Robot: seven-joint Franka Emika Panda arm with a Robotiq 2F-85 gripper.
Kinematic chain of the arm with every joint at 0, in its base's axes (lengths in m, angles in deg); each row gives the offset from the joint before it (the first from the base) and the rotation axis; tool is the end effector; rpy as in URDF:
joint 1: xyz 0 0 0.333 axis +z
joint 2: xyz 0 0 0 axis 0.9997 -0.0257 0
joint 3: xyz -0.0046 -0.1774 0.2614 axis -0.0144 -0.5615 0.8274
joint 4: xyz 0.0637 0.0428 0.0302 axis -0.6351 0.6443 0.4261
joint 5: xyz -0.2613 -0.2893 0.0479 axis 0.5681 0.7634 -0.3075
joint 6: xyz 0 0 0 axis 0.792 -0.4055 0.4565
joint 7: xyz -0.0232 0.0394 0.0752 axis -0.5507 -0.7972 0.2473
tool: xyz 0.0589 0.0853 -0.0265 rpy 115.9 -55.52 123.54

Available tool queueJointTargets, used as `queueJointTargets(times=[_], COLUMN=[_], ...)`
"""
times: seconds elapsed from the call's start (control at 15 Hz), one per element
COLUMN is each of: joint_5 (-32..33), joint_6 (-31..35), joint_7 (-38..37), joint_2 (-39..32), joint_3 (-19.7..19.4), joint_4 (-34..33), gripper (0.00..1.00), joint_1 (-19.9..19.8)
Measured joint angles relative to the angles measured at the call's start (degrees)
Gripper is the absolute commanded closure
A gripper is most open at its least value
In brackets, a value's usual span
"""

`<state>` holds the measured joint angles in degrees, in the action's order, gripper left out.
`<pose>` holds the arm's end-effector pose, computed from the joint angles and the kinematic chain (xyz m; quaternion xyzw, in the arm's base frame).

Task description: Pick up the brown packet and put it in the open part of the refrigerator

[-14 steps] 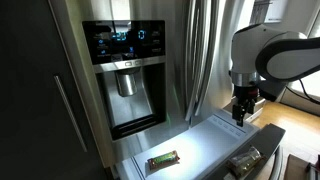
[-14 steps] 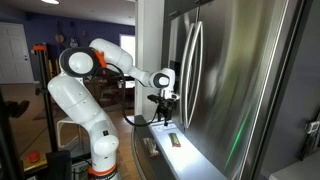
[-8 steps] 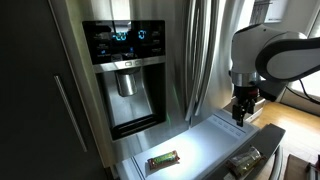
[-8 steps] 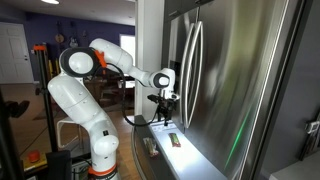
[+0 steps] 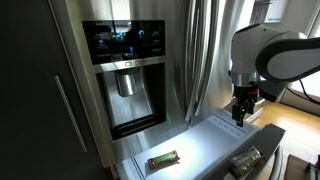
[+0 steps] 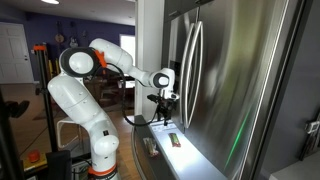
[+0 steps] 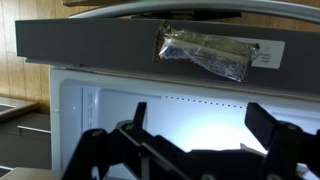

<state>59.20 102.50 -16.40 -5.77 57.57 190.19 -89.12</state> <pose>0.3724 0.0453 0.4385 0.9936 -0.0438 -0.0681 0.0786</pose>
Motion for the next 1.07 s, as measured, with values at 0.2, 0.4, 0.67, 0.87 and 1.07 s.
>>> queueJointTargets(times=[0.2,0.4,0.67,0.87,1.07], joint_5=[0.22,0.22,0.22,0.22,0.22], joint_6=[-2.69,-5.91,-5.95,-5.95,-5.95], joint_7=[-2.37,-3.03,-3.00,-3.00,-3.00], joint_2=[0.69,2.76,2.97,2.82,2.82], joint_3=[0.33,-0.33,-0.46,-0.45,-0.45], joint_4=[0.05,0.65,0.53,0.49,0.49], gripper=[0.00,0.00,0.00,0.00,0.00], joint_1=[0.11,-0.05,-0.02,-0.02,-0.01])
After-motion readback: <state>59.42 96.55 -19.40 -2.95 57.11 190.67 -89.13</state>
